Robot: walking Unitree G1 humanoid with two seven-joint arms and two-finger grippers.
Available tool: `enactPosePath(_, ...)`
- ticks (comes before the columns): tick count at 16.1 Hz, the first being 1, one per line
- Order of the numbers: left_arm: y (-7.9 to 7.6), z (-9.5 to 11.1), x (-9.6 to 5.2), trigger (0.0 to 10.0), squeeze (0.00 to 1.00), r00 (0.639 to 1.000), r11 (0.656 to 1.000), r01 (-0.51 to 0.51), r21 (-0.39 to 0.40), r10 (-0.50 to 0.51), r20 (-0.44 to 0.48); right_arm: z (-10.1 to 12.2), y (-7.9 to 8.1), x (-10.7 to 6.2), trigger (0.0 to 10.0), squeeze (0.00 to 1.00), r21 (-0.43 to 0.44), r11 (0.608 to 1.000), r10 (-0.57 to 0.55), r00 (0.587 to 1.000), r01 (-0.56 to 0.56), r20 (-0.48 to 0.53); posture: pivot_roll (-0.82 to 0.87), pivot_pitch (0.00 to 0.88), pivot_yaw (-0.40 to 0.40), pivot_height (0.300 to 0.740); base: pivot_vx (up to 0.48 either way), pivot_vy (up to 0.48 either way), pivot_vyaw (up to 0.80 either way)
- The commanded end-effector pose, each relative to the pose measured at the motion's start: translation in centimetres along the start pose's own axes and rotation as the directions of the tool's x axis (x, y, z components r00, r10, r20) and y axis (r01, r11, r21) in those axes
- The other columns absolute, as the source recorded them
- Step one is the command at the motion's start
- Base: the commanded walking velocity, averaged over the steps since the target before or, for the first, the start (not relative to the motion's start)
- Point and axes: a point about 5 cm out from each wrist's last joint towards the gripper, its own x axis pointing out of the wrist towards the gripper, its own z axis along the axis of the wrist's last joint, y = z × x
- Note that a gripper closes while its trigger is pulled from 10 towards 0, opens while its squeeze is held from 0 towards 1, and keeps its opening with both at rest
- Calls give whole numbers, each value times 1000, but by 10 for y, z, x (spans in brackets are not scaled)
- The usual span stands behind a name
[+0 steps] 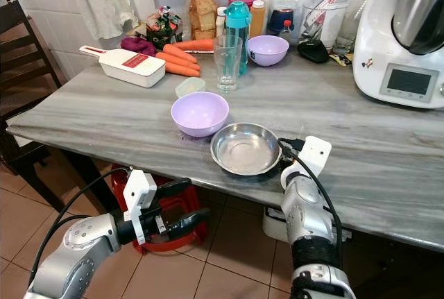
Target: Setting the table
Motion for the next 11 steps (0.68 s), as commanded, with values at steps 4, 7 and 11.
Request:
enactPosePath(4,2,1,3,10000,0,1000,1000,11,0,-11,6,2,-6,-13,10000,1000,-25,1000,-2,999,3,40,-4,0,17,740,0,0,0)
enactPosePath(7,3,3,5,10000,0,1000,1000,10,-8,-10,17,7,-9,-24,10000,1000,-38,999,-2,997,4,74,-12,0,15,740,0,0,0)
enactPosePath(11,6,5,7,10000,0,999,1000,7,-25,-6,37,19,-6,-47,10000,1000,-139,990,62,978,-34,201,-24,0,20,740,0,0,0)
